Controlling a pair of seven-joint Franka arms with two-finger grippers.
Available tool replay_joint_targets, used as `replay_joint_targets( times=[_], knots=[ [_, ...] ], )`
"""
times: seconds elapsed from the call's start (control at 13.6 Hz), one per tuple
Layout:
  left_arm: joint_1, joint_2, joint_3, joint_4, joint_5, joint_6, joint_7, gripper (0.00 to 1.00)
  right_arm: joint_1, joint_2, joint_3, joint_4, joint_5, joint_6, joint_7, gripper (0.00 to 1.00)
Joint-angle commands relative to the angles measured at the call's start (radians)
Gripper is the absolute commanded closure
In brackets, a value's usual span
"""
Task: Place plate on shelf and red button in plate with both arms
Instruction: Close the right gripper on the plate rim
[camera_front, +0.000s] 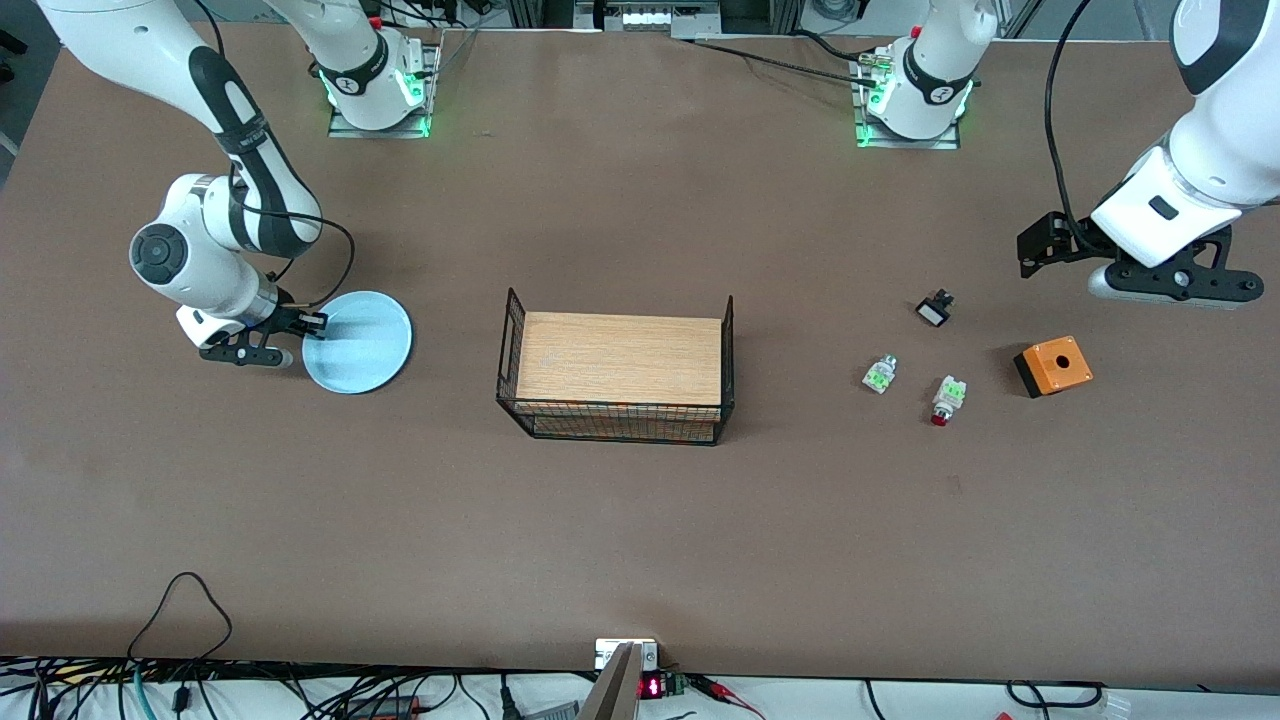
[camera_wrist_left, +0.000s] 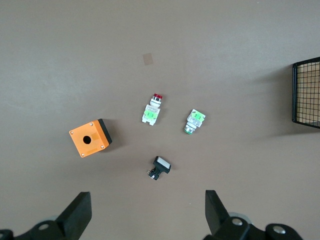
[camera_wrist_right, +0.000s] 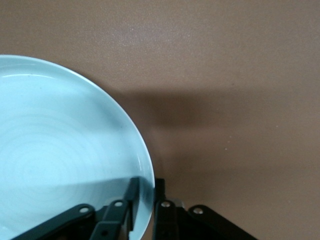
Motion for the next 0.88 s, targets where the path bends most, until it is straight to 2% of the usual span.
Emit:
replay_joint_targets(
  times=[0.0, 0.22, 0.37, 0.59, 0.81],
  knots=[
    [-0.003, 0.007, -0.004, 0.025, 0.027, -0.012, 0.001, 0.0, -0.005, -0.024, 0.005, -0.002, -0.007, -0.022, 0.017, 1.0],
    [-0.003, 0.008, -0.003, 0.025, 0.026, -0.012, 0.001, 0.0, -0.008, -0.064, 0.005, 0.002, 0.004, -0.084, 0.019, 1.0],
    [-0.003, 0.007, -0.004, 0.024, 0.026, -0.018, 0.001, 0.0, -0.004, -0.124, 0.006, 0.018, 0.007, -0.159, 0.035, 1.0],
    [-0.003, 0.007, -0.006, 0.024, 0.026, -0.02, 0.001, 0.0, -0.001, -0.23, 0.028, 0.102, 0.009, -0.379, 0.071, 1.0],
    [-0.003, 0.007, -0.006, 0.025, 0.026, -0.014, 0.001, 0.0, 0.002, -0.273, 0.043, 0.286, 0.09, -0.657, 0.072, 1.0]
  ],
)
